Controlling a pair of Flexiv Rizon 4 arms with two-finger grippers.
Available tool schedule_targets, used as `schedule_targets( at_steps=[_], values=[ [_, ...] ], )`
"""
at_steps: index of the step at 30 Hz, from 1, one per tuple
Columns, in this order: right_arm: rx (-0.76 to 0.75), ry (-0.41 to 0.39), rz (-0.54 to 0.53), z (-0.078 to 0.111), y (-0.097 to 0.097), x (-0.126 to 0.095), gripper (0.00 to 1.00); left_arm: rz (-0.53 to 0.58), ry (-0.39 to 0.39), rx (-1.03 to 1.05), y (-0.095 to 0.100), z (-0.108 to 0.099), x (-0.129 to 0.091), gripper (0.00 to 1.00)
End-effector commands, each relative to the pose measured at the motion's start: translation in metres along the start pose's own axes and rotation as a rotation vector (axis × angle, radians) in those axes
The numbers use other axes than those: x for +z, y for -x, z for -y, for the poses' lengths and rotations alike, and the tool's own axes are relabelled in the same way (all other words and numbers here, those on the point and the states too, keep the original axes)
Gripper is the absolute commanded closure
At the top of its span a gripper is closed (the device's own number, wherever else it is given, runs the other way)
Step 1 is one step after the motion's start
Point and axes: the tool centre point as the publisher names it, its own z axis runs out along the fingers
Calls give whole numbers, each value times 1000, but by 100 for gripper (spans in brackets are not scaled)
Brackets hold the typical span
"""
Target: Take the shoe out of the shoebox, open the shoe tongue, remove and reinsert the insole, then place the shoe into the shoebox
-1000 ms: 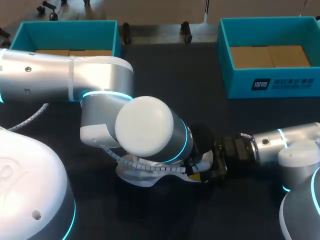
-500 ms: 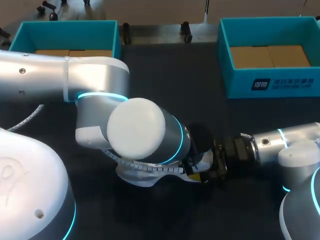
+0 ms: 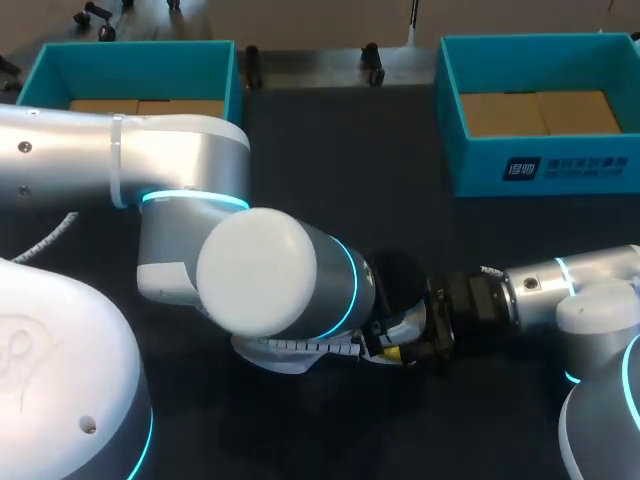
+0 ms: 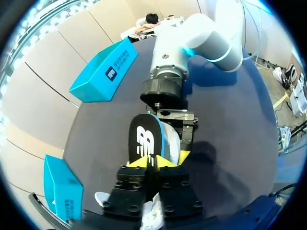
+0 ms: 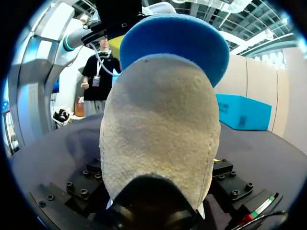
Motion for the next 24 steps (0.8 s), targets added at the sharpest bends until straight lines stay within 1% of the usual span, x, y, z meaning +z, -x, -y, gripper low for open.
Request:
schedule_targets(
  at_steps=[1, 2, 5, 9, 12, 18, 24],
  values=[
    [0, -4, 2, -1, -1, 1, 100, 32, -2, -2, -11, -1, 4, 54],
    [0, -4, 2, -1, -1, 1, 100, 44, -1, -3, -12, -1, 6, 51],
    [0, -4, 2, -1, -1, 1, 100, 75, 6, -3, -16, -1, 10, 49],
    [0, -4, 2, -1, -1, 1, 100, 120, 8, -3, -20, -2, 15, 51],
    [0, -4, 2, -1, -1, 1, 100, 133, 9, -1, -22, -2, 17, 52],
    [0, -4, 2, -1, -1, 1, 100, 187, 9, -2, -21, -2, 22, 52],
    [0, -4, 2, -1, -1, 1, 100, 211, 7, -11, -16, -4, 25, 52]
  ],
)
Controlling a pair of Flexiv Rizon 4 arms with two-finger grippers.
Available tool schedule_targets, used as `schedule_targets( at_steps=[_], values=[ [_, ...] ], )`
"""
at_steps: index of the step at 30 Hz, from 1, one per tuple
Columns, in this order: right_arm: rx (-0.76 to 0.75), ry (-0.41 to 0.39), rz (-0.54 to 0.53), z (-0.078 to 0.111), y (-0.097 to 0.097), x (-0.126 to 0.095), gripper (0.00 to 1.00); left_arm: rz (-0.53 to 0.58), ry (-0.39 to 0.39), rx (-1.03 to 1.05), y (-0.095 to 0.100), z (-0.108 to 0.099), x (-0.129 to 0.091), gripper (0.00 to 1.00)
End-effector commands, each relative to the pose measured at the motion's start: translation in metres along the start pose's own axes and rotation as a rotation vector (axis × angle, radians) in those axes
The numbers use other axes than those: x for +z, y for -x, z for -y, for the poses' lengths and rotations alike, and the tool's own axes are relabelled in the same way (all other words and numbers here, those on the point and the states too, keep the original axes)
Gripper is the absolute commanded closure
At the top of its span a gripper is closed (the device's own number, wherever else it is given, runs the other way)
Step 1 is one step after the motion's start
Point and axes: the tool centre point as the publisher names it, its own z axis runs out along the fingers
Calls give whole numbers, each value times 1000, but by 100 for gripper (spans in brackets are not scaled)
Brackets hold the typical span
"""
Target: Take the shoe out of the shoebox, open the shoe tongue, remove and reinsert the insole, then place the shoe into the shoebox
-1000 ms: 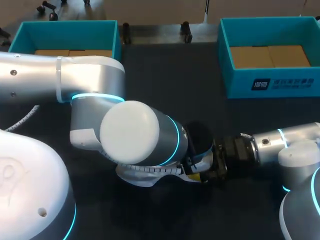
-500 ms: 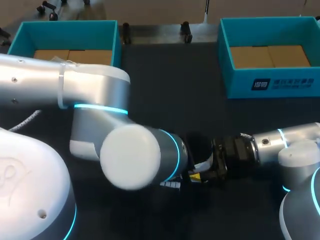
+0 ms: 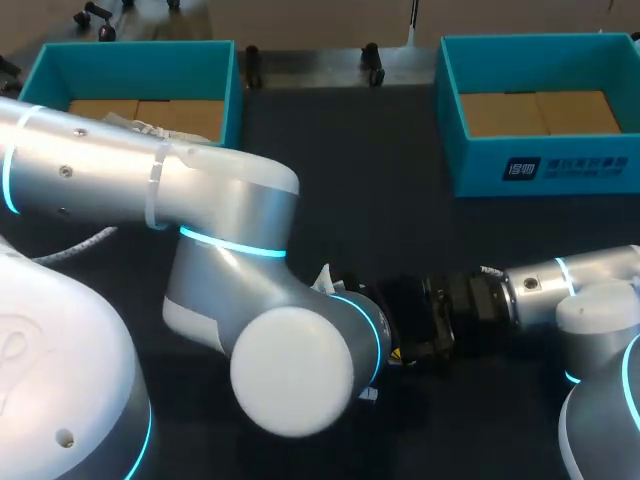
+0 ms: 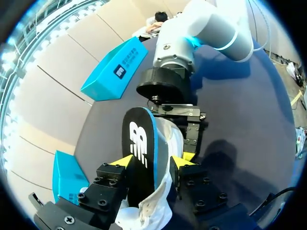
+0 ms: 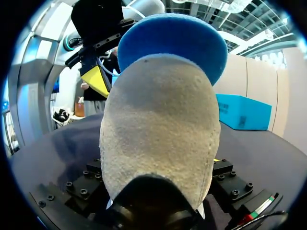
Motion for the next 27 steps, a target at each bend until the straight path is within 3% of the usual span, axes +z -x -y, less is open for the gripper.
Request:
schedule_targets(
  at_steps=[1, 27],
  values=[
    [0, -4, 2, -1, -1, 1, 100, 47, 3, 2, -5, 2, 4, 52],
    [0, -4, 2, -1, -1, 1, 100, 126, 3, 9, -2, 3, 21, 52]
  ],
)
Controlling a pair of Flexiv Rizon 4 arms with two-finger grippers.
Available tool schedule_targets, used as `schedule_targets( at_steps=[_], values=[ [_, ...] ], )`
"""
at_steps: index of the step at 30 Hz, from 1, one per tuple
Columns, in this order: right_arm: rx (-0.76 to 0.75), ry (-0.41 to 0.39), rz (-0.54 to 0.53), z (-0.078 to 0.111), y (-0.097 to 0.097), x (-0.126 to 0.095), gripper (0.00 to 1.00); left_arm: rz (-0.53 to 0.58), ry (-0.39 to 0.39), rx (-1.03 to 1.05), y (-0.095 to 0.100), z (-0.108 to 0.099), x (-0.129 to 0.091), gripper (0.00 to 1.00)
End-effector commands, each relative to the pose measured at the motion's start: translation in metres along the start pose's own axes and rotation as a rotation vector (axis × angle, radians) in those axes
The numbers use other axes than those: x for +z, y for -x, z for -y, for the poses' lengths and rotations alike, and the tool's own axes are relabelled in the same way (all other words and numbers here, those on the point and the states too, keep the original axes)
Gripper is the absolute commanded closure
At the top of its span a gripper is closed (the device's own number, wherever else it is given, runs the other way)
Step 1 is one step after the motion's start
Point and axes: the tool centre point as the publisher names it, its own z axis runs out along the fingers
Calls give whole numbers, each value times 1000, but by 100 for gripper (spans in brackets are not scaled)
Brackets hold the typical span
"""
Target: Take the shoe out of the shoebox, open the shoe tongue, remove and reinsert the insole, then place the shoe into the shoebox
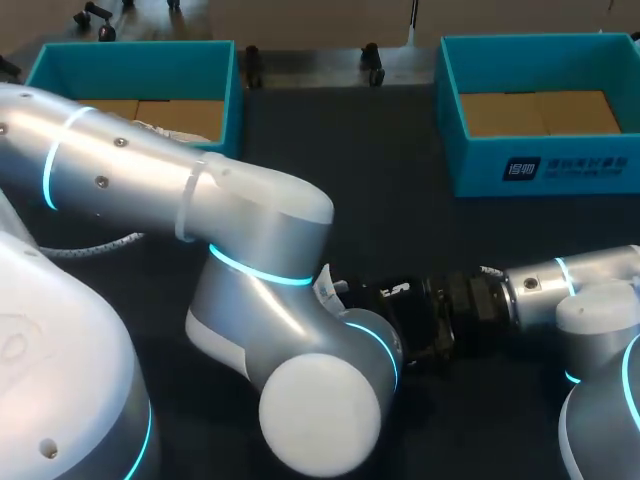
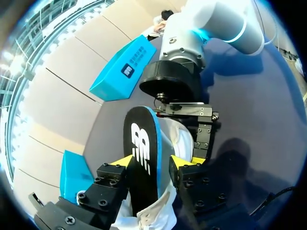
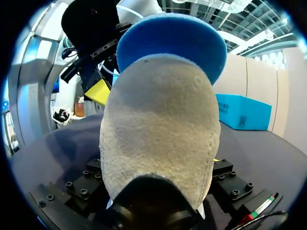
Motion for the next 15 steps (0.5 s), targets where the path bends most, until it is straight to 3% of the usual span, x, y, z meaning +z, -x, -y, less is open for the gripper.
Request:
schedule_targets(
  at_steps=[1, 15],
  values=[
    [0, -4, 2, -2, -1, 1, 100, 17, 4, -1, -5, 2, 5, 52],
    [0, -4, 2, -2, -1, 1, 100, 53, 13, -13, -4, 0, 17, 52]
  ],
)
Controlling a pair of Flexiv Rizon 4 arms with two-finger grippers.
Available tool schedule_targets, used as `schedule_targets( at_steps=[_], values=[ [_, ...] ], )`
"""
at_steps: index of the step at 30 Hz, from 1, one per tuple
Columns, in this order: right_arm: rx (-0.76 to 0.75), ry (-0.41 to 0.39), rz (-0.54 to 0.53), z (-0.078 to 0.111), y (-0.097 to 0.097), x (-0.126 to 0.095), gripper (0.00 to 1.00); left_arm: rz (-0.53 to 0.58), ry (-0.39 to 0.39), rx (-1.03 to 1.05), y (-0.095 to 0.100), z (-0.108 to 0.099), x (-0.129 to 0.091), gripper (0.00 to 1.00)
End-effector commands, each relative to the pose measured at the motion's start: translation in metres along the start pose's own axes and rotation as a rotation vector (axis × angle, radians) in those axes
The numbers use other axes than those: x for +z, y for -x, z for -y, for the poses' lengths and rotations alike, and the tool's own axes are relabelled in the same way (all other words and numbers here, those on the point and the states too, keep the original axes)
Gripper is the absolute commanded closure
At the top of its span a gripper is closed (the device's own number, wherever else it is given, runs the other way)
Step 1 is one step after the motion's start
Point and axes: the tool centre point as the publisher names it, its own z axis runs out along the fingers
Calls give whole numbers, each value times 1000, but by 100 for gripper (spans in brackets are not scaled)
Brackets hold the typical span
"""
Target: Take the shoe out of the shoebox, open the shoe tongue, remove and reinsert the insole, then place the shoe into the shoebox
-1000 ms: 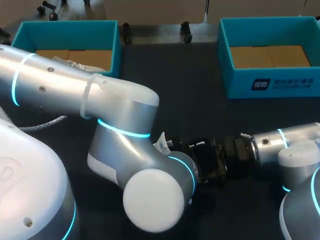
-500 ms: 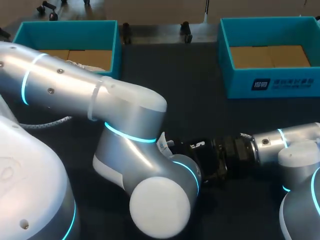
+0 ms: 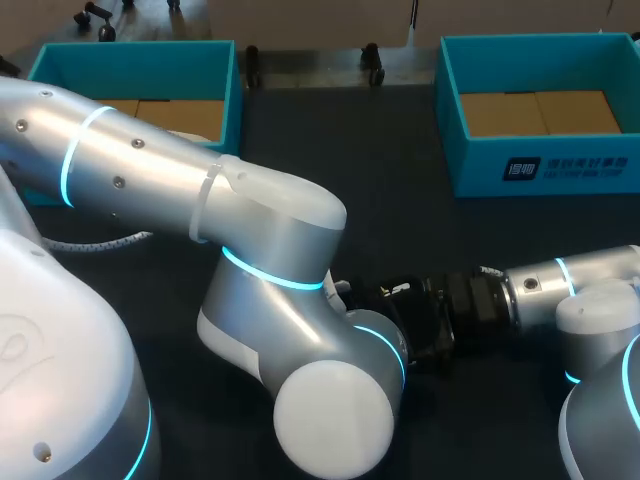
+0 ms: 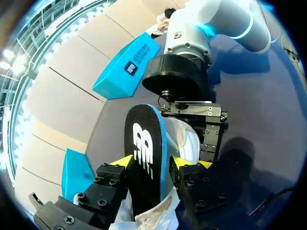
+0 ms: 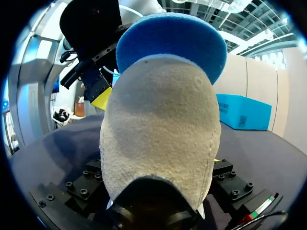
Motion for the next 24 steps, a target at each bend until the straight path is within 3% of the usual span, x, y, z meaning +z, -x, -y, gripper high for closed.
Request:
schedule_targets(
  at_steps=[1, 24],
  values=[
    [0, -4, 1, -2, -1, 1, 100, 16, -1, -4, -6, 1, 6, 52],
    [0, -4, 1, -2, -1, 1, 100, 23, -50, -20, 8, -5, 13, 54]
  ],
)
